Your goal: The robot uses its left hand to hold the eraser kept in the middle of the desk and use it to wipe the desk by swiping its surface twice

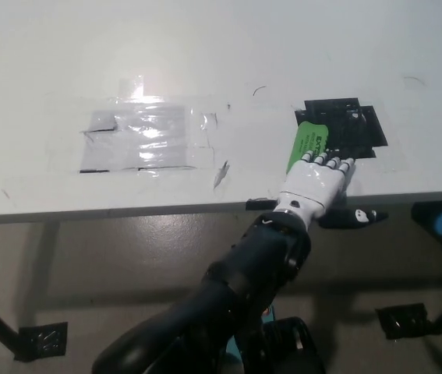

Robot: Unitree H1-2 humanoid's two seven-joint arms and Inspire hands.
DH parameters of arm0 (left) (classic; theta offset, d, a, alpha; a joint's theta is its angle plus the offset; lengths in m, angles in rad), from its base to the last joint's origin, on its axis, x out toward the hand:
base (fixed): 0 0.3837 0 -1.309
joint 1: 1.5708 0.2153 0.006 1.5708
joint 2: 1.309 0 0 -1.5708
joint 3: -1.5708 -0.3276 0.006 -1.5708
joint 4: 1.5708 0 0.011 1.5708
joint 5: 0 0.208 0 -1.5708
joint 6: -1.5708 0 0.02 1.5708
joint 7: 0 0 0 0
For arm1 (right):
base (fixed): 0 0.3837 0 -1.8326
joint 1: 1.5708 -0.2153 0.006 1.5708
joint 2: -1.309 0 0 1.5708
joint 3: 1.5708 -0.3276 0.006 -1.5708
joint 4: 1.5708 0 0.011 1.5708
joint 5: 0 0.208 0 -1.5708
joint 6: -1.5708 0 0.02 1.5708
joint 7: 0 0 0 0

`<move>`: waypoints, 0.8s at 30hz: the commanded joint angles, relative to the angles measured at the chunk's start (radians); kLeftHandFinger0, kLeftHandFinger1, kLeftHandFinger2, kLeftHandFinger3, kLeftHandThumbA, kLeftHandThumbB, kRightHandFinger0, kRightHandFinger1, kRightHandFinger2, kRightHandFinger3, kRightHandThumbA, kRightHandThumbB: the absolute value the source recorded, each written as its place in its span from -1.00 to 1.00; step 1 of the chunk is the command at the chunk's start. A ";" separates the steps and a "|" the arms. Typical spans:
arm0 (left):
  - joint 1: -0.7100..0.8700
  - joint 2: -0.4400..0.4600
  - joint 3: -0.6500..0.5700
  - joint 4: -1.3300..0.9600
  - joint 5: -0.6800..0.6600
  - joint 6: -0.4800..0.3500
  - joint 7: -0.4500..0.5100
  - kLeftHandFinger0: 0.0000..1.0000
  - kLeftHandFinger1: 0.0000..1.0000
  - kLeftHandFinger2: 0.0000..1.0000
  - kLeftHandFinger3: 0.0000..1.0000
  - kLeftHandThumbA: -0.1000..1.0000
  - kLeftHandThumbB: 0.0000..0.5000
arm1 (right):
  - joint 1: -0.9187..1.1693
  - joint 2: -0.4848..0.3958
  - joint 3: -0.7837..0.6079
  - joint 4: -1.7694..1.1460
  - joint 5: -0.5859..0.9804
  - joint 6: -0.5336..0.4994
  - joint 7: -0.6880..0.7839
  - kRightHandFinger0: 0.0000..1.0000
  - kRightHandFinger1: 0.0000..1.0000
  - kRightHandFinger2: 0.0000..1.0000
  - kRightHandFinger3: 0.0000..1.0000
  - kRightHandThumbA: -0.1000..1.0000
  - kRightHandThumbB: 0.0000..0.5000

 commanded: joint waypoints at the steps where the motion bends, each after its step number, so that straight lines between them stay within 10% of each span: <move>1: 0.129 0.049 0.083 0.067 -0.149 -0.044 -0.163 1.00 1.00 1.00 1.00 1.00 0.62 | -0.022 0.002 -0.008 -0.033 -0.012 -0.023 -0.028 0.79 0.72 0.59 0.67 1.00 -0.51; 24: 0.327 0.355 0.249 -0.037 -0.190 0.031 -0.144 1.00 1.00 1.00 1.00 1.00 0.70 | -0.019 -0.016 -0.037 -0.027 0.011 -0.039 -0.029 0.86 0.74 0.62 0.68 1.00 -0.73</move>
